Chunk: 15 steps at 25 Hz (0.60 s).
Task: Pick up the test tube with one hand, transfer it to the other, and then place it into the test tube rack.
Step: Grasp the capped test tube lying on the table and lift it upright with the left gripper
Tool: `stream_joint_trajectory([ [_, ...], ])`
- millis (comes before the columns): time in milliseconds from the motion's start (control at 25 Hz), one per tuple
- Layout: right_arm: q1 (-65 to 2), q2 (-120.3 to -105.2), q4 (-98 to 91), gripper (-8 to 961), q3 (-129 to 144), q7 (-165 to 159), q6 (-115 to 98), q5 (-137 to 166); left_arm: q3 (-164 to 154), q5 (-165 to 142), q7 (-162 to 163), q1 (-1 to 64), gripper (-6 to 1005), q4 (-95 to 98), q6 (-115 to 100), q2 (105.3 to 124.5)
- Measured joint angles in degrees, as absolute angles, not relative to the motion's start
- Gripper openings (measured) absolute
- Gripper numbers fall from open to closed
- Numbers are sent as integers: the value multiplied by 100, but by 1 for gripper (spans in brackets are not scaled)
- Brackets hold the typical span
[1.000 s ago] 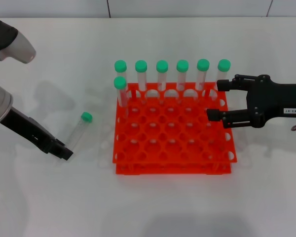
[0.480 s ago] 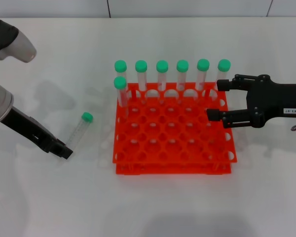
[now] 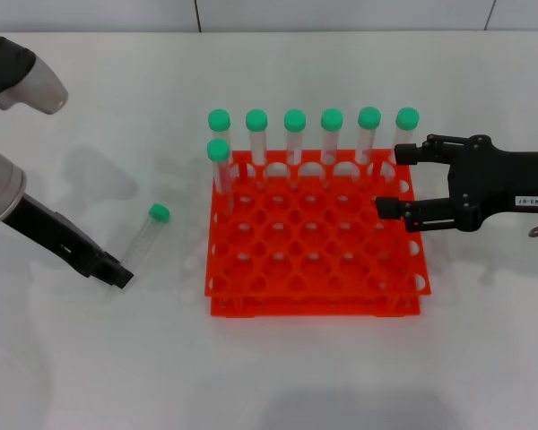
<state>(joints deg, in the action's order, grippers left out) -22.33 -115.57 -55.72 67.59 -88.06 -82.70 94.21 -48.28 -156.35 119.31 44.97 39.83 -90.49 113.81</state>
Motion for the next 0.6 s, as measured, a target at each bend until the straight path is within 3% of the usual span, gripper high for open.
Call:
stream_joint_trajectory([
  [600, -2241, -11557, -5572, 856, 6758, -8799, -8281, 9422, -4878, -15630, 11922, 4504, 252, 3909, -8988, 11381],
])
